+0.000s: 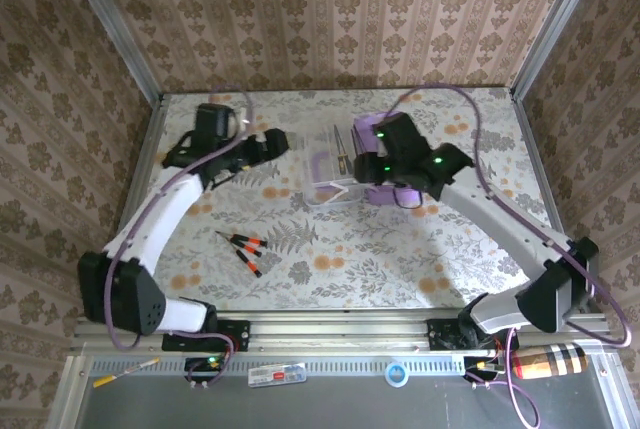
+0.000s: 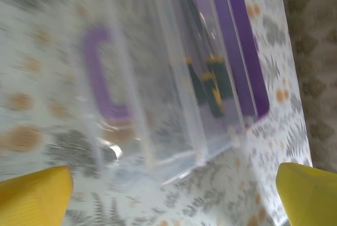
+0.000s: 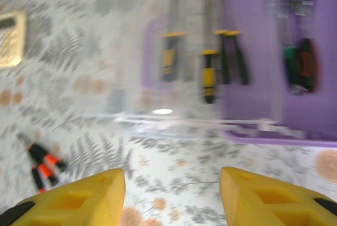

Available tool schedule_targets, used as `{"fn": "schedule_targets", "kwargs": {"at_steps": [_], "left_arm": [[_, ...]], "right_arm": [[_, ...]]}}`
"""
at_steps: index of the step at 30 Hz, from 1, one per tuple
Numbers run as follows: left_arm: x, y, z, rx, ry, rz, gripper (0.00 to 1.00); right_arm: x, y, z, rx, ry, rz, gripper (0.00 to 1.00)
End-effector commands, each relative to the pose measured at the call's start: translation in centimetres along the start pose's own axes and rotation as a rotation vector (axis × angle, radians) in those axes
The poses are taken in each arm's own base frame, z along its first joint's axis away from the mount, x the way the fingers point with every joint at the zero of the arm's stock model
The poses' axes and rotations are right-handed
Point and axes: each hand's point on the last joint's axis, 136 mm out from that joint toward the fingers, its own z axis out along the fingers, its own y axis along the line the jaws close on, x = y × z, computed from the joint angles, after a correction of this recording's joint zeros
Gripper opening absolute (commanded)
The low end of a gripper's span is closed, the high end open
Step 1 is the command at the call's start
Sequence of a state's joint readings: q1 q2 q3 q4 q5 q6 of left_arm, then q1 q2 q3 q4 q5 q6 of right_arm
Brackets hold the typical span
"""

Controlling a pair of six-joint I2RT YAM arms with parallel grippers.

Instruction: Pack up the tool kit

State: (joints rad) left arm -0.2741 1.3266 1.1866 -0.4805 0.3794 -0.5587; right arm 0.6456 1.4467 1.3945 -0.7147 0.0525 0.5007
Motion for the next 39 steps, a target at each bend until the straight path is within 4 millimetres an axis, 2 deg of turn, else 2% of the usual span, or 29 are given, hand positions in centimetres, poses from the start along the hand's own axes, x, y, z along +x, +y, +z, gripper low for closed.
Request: {"fn": "schedule_targets", "kwargs": {"at_steps": [1, 4, 7, 11, 14, 17, 22, 29, 34, 39], "left_arm": [[2.6, 5.1, -3.0, -0.138, 0.011, -0.078, 1.0], [5.4, 9.6, -5.3, -0.214, -0.015, -0.215, 1.0], [8.5, 12.4, -6.8, -0.246, -0.044, -0.32, 1.0], [11.8, 15.8, -8.4, -0.327, -0.068, -0.472, 1.0], [13.6, 17.1, -8.9, -0.357, -0.063, -0.561, 1.0], [14.6, 18.0, -9.5, -0.411, -0.045, -0.603, 1.0], [14.5, 19.2, -10.3, -0.475, -0.047, -0.683, 1.0], [12.4, 19.9, -11.1, -0.444, -0.117, -0.752, 1.0], [10.7, 19.6, -11.8, -0.398, -0.168, -0.761, 1.0], [10.4, 19.2, -11.8, -0.375, -0.17, -0.754, 1.0]], "right_arm": [[2.0, 4.3, 1.5, 0.028, 0.063, -0.19, 0.46], [4.0, 9.7, 3.2, 0.003, 0.061, -0.342, 0.3], [6.9, 14.2, 5.8, -0.04, 0.126, -0.452, 0.24], [9.5, 17.4, 9.3, -0.061, 0.198, -0.526, 0.26], [10.9, 18.9, 11.4, -0.081, 0.248, -0.544, 0.3], [12.4, 20.3, 12.3, -0.104, 0.273, -0.564, 0.3], [17.0, 22.6, 12.5, -0.148, 0.356, -0.595, 0.3], [21.7, 23.1, 13.5, -0.096, 0.429, -0.56, 0.3], [22.8, 22.8, 14.5, -0.058, 0.443, -0.555, 0.31], [22.4, 22.3, 15.3, -0.014, 0.421, -0.566, 0.31]]}}
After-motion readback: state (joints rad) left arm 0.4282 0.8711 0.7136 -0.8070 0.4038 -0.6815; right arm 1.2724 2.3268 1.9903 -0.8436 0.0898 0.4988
